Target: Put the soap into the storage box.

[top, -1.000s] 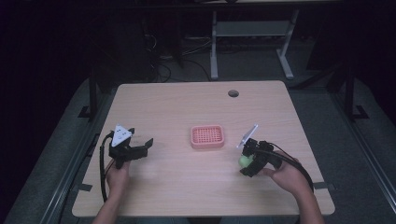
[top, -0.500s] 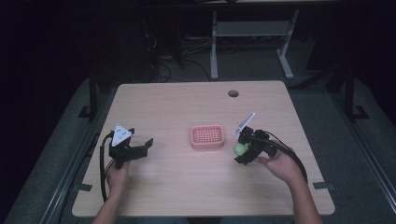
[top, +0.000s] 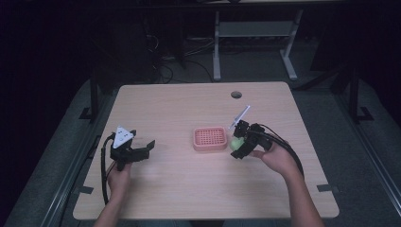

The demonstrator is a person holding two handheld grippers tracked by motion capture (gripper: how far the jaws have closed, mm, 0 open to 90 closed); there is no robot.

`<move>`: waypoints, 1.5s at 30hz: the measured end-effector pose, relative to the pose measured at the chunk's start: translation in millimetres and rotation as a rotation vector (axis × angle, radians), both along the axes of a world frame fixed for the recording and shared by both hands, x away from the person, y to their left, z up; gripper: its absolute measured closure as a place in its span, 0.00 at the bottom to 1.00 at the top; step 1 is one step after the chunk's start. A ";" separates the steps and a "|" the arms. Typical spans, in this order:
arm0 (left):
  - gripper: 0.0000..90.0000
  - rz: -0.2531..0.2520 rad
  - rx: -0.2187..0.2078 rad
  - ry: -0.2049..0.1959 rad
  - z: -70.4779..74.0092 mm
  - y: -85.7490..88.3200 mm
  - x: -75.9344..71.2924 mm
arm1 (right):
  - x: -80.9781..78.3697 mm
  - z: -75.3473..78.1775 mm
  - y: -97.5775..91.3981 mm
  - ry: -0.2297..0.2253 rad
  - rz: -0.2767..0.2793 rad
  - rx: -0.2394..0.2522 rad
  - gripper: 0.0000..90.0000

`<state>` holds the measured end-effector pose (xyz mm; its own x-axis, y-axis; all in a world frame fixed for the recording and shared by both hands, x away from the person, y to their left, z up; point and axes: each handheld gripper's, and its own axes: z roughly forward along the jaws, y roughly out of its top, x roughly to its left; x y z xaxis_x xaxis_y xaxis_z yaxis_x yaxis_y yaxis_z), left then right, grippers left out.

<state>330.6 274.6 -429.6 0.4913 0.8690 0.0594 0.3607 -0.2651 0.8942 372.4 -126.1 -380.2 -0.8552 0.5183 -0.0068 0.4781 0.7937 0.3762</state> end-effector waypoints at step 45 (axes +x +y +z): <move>0.16 0.004 -0.005 0.000 0.2 0.2 -0.1 | 44.0 12.2 34.7 0.019 0.020 0.001 0.29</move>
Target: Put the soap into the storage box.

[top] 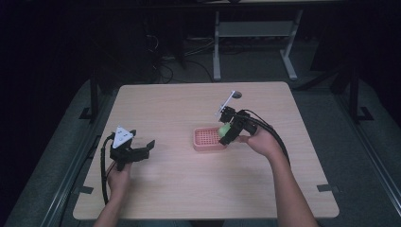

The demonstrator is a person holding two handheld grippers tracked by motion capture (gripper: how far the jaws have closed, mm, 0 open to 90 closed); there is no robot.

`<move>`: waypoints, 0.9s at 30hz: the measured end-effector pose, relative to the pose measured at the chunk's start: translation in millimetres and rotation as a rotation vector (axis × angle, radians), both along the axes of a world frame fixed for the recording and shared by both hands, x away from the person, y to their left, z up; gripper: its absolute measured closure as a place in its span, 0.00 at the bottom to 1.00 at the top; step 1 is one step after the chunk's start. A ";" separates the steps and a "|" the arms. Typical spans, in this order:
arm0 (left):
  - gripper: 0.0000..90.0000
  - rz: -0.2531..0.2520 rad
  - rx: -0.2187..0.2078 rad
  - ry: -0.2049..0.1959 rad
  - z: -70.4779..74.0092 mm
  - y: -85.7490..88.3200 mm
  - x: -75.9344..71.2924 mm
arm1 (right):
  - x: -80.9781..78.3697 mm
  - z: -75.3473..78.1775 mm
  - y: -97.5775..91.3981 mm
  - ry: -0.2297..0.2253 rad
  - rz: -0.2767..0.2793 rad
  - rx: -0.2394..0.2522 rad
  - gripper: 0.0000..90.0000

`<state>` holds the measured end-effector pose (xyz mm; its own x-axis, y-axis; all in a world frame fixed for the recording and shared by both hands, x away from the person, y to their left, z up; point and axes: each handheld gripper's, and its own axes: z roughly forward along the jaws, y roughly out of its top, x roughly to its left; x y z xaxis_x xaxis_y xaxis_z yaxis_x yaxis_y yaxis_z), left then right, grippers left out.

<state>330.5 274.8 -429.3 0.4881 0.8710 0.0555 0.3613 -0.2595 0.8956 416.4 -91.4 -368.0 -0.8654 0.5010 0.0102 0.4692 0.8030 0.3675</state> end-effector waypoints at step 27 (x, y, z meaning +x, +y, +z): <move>0.16 0.001 -0.004 -0.003 0.2 0.3 0.1 | 27.7 -6.0 34.2 0.012 0.010 -0.012 0.29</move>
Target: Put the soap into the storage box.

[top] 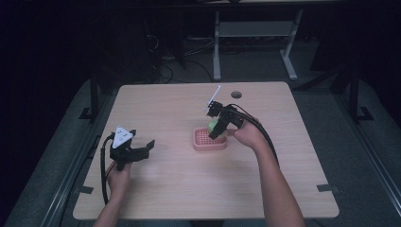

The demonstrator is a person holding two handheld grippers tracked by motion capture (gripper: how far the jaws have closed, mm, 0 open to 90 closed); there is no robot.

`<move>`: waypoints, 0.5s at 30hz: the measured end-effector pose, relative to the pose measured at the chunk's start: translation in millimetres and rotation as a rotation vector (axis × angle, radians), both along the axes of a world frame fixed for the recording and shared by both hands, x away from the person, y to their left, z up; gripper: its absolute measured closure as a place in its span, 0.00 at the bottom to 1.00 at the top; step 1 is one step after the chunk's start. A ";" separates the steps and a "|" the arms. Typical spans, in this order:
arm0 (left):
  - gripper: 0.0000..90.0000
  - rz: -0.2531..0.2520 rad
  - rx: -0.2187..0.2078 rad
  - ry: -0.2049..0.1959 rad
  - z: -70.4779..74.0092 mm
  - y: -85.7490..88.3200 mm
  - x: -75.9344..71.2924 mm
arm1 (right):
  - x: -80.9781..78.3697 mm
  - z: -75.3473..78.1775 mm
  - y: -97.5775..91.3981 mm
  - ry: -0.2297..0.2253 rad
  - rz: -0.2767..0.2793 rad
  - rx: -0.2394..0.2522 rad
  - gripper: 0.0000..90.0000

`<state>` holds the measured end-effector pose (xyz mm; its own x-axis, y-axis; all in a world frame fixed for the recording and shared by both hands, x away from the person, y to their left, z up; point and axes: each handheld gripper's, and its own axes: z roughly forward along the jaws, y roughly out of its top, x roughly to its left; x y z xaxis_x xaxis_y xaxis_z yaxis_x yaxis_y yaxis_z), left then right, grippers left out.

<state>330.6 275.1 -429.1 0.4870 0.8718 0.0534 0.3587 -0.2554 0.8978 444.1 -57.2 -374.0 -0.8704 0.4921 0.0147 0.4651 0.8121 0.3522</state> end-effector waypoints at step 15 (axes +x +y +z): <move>0.16 -0.002 -0.002 -0.002 0.3 -0.4 0.0 | 10.3 -17.4 20.0 0.023 -0.006 -0.017 0.29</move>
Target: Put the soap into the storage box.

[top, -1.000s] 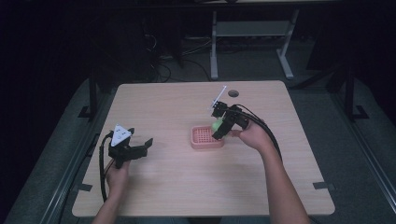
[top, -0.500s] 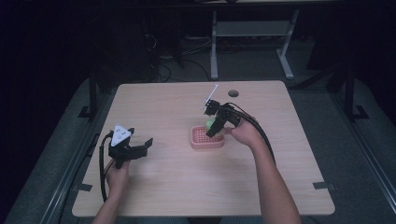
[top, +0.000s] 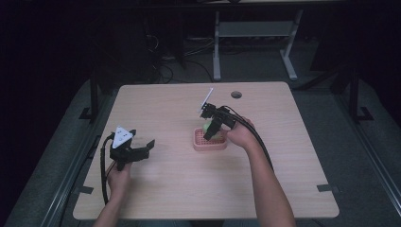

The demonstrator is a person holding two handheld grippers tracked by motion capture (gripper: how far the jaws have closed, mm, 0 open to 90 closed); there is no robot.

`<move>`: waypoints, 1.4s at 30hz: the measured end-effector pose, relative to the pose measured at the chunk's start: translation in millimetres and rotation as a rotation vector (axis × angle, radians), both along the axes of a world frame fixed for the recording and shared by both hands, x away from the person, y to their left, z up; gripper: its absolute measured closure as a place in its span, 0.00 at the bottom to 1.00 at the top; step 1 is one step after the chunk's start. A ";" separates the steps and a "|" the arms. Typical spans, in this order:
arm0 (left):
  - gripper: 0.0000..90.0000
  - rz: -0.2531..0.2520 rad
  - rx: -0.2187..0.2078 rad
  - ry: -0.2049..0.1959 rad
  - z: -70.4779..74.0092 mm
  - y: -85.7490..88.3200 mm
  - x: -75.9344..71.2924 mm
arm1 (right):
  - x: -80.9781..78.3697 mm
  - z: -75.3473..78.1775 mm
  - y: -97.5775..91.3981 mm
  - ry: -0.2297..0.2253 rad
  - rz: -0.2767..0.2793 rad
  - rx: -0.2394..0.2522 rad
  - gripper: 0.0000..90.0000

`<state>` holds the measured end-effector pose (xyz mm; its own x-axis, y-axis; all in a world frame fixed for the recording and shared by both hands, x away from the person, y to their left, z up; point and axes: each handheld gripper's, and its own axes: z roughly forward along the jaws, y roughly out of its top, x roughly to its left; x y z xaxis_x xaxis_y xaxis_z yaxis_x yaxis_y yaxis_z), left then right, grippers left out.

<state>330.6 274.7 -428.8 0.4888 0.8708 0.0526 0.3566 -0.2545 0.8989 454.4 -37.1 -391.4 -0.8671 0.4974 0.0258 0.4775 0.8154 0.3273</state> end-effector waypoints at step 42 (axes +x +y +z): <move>0.16 0.003 -0.008 -0.009 0.2 0.6 0.6 | 9.3 -22.5 8.8 0.056 -0.032 -0.023 0.29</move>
<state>331.1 275.4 -428.6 0.4859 0.8726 0.0494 0.3497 -0.2459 0.9040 463.7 -28.3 -413.9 -0.8480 0.5262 0.0625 0.5209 0.8062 0.2806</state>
